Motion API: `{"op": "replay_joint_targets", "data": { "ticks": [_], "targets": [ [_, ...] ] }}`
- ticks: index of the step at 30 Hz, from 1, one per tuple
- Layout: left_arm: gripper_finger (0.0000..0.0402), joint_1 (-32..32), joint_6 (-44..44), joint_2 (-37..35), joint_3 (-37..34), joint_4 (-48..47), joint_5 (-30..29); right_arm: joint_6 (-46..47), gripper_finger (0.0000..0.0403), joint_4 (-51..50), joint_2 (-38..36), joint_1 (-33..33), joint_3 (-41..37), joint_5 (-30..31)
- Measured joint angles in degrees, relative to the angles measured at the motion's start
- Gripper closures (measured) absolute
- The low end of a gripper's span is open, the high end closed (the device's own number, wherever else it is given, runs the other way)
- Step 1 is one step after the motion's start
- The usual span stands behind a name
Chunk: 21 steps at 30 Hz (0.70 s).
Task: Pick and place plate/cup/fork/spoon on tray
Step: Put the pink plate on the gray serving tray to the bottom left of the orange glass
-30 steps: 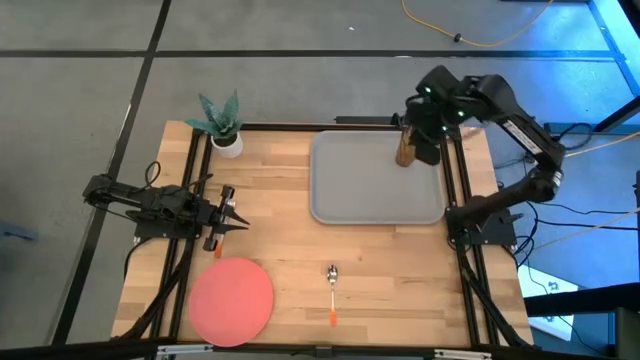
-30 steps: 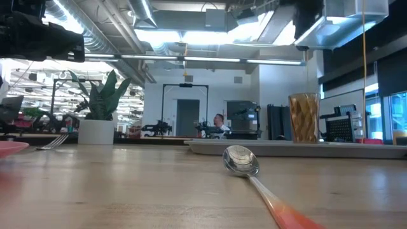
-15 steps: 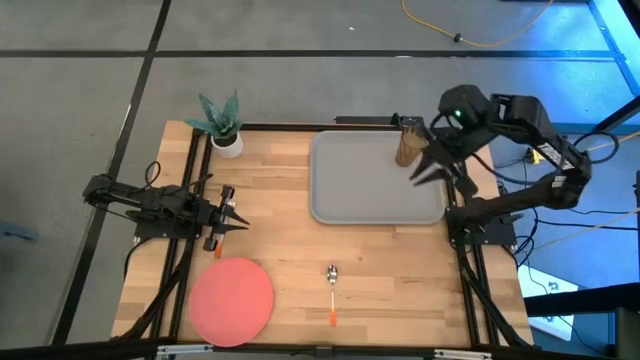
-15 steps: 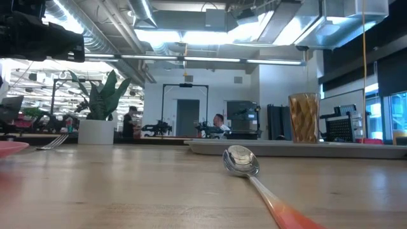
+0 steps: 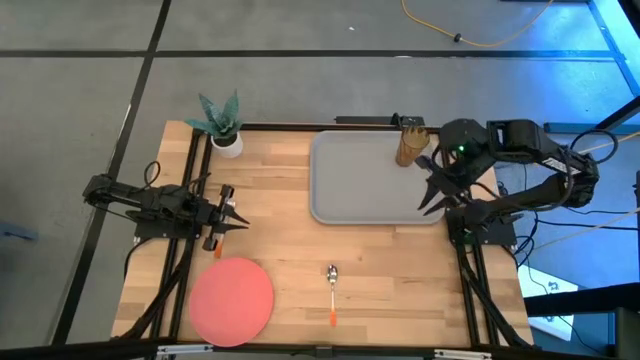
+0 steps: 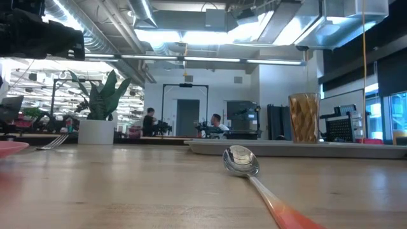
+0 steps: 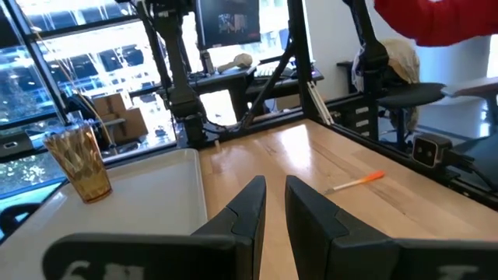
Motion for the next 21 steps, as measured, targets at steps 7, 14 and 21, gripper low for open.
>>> {"op": "replay_joint_targets", "data": {
  "ticks": [7,14,21],
  "targets": [
    [0.0356,0.0,-6.7,0.1,5.6,-5.6,-2.2,5.7,0.0330,7.6,-1.3,2.8,-5.9,7.0],
    [0.0356,0.0,-23.1,5.5,16.2,-24.6,-3.6,9.6,0.0330,14.7,-1.4,3.0,-8.8,7.3],
    [0.0356,0.0,-39.5,16.3,25.4,-35.3,-3.4,12.5,0.0330,18.8,-1.4,3.0,-8.8,7.3]
  ]
}}
